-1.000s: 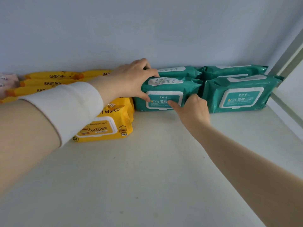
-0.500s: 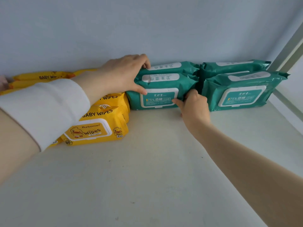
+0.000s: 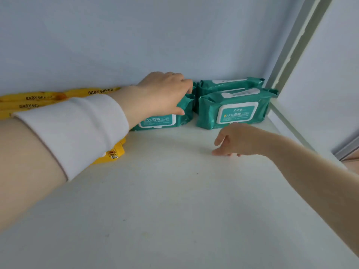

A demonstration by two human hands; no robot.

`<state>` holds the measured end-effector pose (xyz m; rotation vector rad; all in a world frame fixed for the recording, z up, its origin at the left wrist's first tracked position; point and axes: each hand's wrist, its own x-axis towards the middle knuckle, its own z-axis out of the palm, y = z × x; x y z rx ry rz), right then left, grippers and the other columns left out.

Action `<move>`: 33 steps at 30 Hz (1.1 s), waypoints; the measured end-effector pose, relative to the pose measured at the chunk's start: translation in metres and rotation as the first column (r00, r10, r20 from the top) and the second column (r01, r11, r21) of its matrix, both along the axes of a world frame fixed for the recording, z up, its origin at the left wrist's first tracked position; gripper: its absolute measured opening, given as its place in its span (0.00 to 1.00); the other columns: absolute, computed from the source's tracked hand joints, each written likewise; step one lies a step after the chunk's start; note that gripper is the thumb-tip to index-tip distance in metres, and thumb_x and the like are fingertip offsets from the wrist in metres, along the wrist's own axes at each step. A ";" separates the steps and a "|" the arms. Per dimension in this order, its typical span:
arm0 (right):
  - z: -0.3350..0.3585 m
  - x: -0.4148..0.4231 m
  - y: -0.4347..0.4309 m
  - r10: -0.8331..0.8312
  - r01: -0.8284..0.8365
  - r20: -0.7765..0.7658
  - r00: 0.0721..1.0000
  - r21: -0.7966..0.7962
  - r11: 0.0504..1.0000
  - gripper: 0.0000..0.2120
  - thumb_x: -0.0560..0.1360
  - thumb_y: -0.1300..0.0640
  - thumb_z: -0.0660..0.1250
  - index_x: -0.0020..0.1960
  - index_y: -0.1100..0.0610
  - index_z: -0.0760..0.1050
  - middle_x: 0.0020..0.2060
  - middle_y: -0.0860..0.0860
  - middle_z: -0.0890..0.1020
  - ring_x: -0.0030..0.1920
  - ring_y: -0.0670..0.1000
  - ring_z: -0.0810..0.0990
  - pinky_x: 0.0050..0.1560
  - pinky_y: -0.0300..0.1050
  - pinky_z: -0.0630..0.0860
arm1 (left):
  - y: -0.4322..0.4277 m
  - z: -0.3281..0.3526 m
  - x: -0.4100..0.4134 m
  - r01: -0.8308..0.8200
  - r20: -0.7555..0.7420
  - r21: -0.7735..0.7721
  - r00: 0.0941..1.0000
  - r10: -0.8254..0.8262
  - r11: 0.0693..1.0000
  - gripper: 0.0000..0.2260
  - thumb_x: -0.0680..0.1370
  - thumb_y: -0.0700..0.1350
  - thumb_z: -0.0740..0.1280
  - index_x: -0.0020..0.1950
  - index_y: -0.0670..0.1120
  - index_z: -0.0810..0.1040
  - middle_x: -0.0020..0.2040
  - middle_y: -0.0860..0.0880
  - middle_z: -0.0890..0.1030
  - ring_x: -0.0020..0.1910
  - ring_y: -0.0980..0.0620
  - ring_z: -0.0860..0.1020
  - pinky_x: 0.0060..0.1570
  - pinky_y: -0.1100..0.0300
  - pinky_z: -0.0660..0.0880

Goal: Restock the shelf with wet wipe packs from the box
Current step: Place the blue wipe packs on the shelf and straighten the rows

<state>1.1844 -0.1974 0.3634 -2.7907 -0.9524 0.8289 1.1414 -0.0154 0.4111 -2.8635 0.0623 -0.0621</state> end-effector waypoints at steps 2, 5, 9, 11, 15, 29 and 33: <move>0.008 0.015 -0.024 0.015 0.000 0.086 0.996 -0.170 0.985 0.20 0.75 0.46 0.64 0.61 0.58 0.76 0.53 0.55 0.83 0.48 0.52 0.80 0.38 0.33 0.69 | -0.027 -0.001 0.006 0.038 -0.076 0.034 0.996 -0.035 0.999 0.20 0.75 0.56 0.66 0.62 0.49 0.70 0.59 0.49 0.75 0.58 0.46 0.74 0.45 0.55 0.68; 0.010 0.040 -0.053 0.024 0.049 0.233 0.972 -0.304 0.951 0.23 0.75 0.44 0.65 0.62 0.58 0.75 0.58 0.53 0.78 0.59 0.54 0.75 0.57 0.44 0.73 | -0.058 -0.009 0.016 -0.019 -0.249 0.102 0.967 0.044 0.995 0.20 0.75 0.59 0.64 0.59 0.47 0.73 0.54 0.49 0.77 0.51 0.46 0.75 0.42 0.57 0.66; 0.001 0.064 -0.080 -0.126 0.201 0.303 0.945 -0.230 0.952 0.27 0.74 0.42 0.64 0.65 0.59 0.72 0.60 0.54 0.77 0.62 0.55 0.73 0.62 0.49 0.71 | -0.070 -0.012 0.030 -0.075 -0.092 0.030 0.993 0.078 0.997 0.22 0.74 0.60 0.64 0.60 0.46 0.73 0.55 0.46 0.78 0.51 0.45 0.76 0.42 0.56 0.67; -0.007 0.071 -0.085 -0.274 0.289 0.294 0.916 -0.011 0.957 0.29 0.74 0.43 0.66 0.67 0.61 0.68 0.61 0.57 0.77 0.62 0.58 0.73 0.60 0.48 0.70 | -0.069 -0.014 0.038 -0.058 0.055 -0.074 0.997 0.062 0.996 0.27 0.72 0.61 0.67 0.63 0.45 0.68 0.58 0.45 0.76 0.57 0.43 0.74 0.45 0.53 0.68; -0.027 0.081 -0.072 -0.496 0.389 0.137 0.858 0.457 0.800 0.39 0.70 0.47 0.72 0.73 0.58 0.57 0.66 0.57 0.72 0.66 0.59 0.70 0.60 0.49 0.69 | -0.057 -0.029 0.059 -0.065 0.054 -0.070 0.996 0.069 0.995 0.43 0.67 0.64 0.70 0.72 0.42 0.59 0.68 0.41 0.66 0.66 0.42 0.66 0.64 0.50 0.67; -0.065 0.129 -0.040 -0.615 0.495 -0.085 0.784 0.684 0.536 0.33 0.65 0.49 0.77 0.66 0.58 0.70 0.60 0.53 0.79 0.58 0.54 0.77 0.55 0.47 0.74 | -0.026 -0.046 0.095 -0.016 0.061 -0.136 0.998 0.024 0.991 0.40 0.66 0.60 0.73 0.71 0.41 0.63 0.64 0.44 0.68 0.64 0.45 0.65 0.62 0.49 0.70; -0.064 0.129 -0.043 -0.584 0.489 -0.101 0.806 0.670 0.559 0.36 0.64 0.48 0.77 0.66 0.57 0.68 0.61 0.52 0.78 0.59 0.54 0.77 0.59 0.50 0.75 | -0.026 -0.038 0.089 -0.026 -0.014 -0.124 1.000 0.024 0.992 0.47 0.63 0.63 0.73 0.73 0.43 0.59 0.68 0.45 0.66 0.68 0.45 0.63 0.65 0.48 0.68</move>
